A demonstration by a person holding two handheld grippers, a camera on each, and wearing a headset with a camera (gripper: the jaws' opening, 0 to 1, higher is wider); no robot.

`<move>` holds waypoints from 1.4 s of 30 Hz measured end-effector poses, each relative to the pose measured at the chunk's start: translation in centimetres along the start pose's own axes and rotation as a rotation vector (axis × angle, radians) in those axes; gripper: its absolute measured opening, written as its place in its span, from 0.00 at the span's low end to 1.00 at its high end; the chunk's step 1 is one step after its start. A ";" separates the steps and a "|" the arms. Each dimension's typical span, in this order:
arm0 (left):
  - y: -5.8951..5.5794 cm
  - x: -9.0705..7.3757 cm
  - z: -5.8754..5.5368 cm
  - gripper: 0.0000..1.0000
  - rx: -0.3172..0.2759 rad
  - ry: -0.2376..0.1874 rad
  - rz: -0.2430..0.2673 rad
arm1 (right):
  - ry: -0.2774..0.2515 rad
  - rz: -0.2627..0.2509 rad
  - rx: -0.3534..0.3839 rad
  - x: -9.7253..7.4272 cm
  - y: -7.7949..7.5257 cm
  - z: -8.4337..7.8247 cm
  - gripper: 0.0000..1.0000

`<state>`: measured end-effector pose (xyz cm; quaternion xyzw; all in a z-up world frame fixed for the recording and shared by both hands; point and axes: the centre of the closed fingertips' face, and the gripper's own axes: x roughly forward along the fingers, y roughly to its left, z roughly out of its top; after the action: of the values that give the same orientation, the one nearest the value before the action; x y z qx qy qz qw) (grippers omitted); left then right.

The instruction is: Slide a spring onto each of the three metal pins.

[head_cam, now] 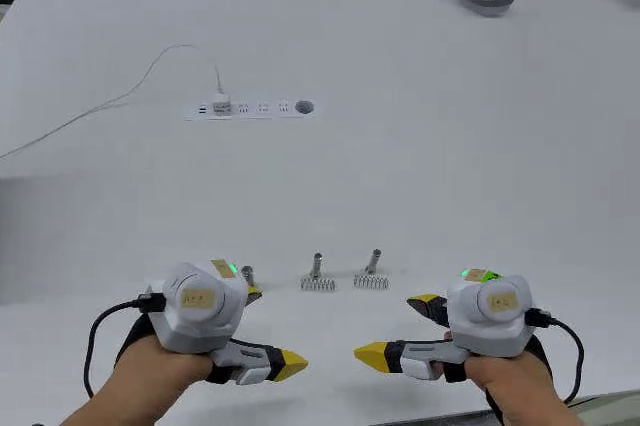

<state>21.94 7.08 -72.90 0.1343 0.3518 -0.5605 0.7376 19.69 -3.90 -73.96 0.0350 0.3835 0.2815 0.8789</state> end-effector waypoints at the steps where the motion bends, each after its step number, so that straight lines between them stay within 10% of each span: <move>1: 0.0 0.2 0.1 0.69 0.000 0.000 -0.003 | -0.001 -0.001 0.001 -0.1 -0.1 0.0 0.75; 13: -1.0 3.3 1.5 0.67 -0.027 -0.006 -0.060 | -0.011 -0.008 0.020 -1.0 -0.8 -0.3 0.75; 42: 1.9 9.2 1.7 0.69 -0.040 0.043 0.011 | -0.012 0.002 0.052 -2.3 -2.0 -1.1 0.76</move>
<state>25.49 -0.01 -78.26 0.1335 0.3779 -0.5463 0.7355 18.61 -6.97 -73.77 0.0597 0.3855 0.2721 0.8796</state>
